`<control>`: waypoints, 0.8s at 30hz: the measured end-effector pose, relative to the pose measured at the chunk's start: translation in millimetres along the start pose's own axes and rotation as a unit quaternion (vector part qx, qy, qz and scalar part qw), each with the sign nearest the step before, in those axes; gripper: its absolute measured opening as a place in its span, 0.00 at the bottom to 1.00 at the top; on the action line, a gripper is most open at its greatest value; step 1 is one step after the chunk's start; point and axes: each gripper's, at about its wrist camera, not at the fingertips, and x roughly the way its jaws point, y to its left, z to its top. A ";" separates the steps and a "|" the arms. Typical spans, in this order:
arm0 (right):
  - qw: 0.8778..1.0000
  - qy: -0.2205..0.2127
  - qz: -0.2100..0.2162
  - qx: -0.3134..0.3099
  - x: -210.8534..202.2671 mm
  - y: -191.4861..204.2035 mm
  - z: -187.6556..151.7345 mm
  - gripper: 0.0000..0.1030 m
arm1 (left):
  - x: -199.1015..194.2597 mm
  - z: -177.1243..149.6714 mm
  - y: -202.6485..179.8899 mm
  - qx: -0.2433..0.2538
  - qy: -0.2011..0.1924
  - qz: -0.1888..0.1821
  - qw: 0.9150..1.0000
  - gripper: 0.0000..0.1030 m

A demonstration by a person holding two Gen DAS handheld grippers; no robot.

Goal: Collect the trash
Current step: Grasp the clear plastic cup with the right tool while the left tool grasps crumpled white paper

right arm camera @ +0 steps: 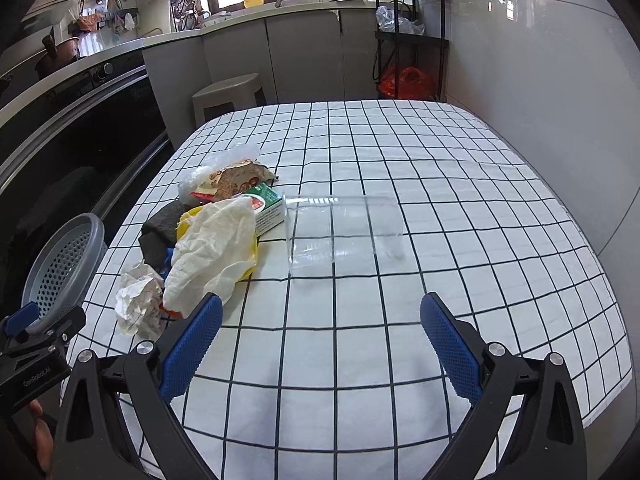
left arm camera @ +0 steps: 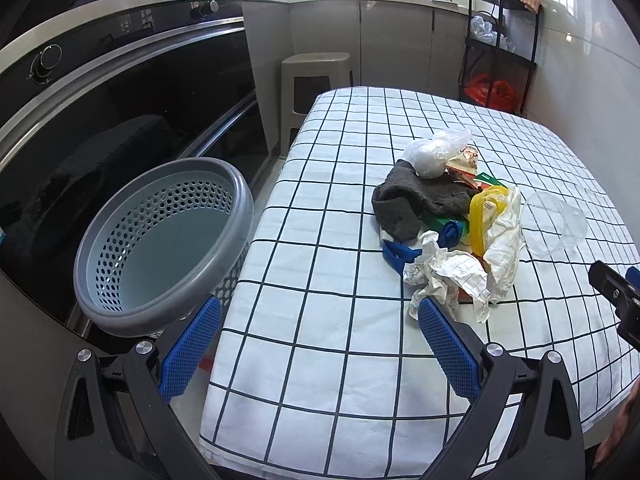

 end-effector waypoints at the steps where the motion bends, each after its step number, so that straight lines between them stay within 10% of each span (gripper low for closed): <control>1: 1.000 -0.003 -0.006 -0.005 2.6 0.5 2.8 0.92 | 1.8 0.1 -2.5 0.001 0.000 -0.001 1.000 0.94; 24: 0.995 0.027 -0.091 -0.015 78.3 4.2 37.9 0.91 | 27.0 4.2 -19.6 -0.011 0.010 -0.014 1.000 0.94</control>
